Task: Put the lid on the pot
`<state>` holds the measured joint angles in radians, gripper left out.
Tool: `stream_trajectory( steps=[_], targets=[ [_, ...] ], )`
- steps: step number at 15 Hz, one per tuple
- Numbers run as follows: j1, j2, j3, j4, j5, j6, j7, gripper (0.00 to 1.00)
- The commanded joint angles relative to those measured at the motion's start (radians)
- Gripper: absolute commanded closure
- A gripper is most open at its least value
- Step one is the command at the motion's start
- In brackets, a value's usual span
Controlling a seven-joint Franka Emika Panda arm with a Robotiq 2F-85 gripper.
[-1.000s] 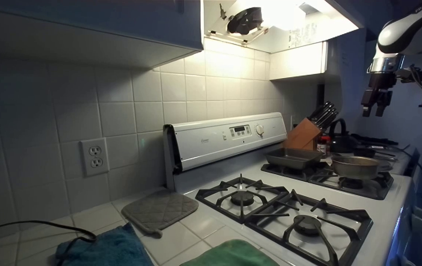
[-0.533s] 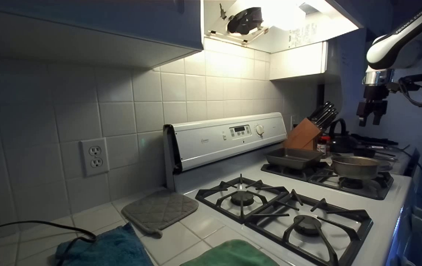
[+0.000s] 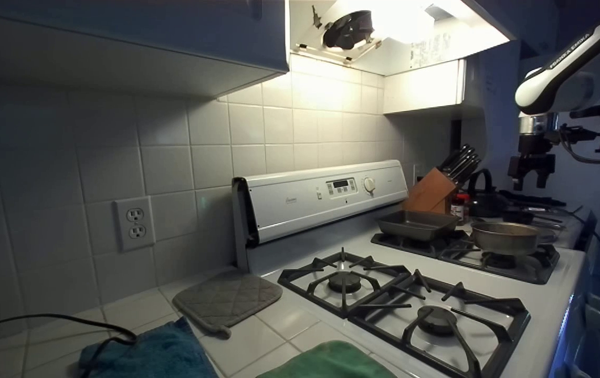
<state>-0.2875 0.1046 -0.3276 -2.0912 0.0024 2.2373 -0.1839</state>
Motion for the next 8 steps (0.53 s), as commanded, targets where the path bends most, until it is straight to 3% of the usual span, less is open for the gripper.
stream_trajectory(
  steps=[1,8],
  targets=[
    [-0.006,-0.004,0.011,0.006,0.002,-0.003,0.096,0.0],
    [-0.024,0.065,0.001,0.035,0.078,-0.025,0.315,0.0]
  ],
)
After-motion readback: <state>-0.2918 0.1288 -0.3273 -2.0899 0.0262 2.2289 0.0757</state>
